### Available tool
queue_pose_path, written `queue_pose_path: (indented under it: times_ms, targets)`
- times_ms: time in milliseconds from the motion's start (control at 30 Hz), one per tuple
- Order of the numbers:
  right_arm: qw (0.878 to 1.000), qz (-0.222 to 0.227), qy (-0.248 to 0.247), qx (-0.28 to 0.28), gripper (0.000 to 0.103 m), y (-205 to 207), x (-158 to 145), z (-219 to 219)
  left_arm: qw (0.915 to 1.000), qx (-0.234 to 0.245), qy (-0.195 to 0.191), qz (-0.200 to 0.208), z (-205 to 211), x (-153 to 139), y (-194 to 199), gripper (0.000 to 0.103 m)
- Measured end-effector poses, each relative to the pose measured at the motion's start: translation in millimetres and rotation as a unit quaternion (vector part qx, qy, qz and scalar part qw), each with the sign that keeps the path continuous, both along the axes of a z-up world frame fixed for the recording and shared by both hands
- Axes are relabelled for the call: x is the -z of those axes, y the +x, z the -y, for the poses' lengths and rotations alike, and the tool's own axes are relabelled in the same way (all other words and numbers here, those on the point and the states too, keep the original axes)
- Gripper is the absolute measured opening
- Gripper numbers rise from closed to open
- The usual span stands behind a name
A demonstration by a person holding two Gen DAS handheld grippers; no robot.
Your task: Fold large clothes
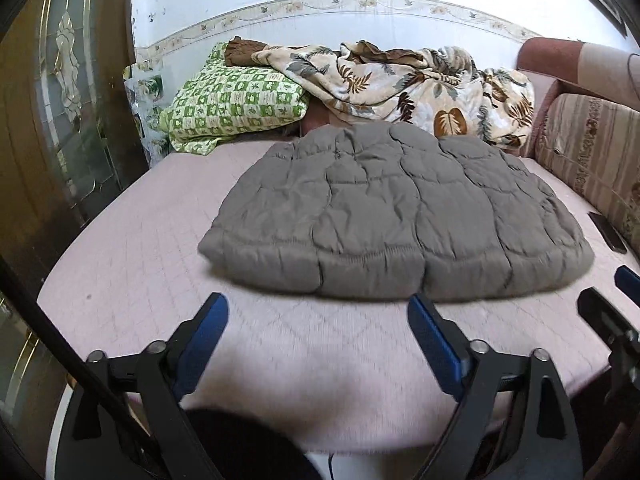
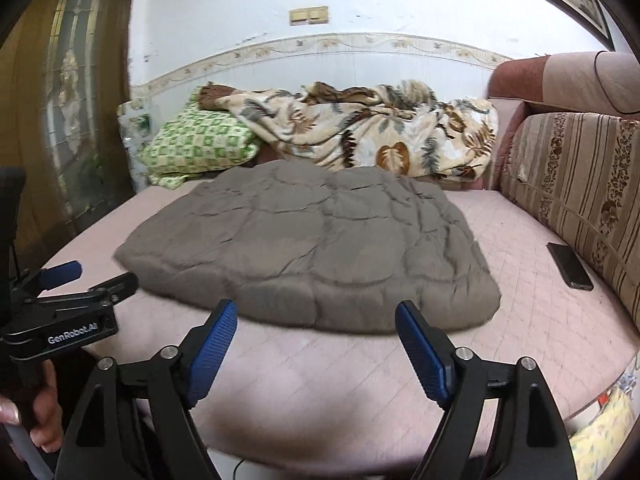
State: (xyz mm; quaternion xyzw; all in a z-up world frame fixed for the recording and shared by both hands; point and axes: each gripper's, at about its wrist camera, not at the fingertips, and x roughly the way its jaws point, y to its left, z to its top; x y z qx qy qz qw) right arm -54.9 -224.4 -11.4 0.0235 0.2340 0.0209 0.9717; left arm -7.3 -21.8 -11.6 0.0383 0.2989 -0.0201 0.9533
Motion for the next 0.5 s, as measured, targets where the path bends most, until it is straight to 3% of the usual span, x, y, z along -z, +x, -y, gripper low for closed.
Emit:
queue_pose_path:
  times_ms: [233, 500]
  targets:
    - [0.999, -0.018, -0.007, -0.027, 0.091, 4.9, 7.6, -23.0, 0.9994, 0.028, 0.015, -0.015, 7.1, 11.2, -8.0, 0.095]
    - [0.999, -0.031, 0.009, -0.003, 0.091, 12.6, 7.7, -12.7, 0.9994, 0.028, -0.001, -0.018, 5.3, 9.1, 5.1, 0.095]
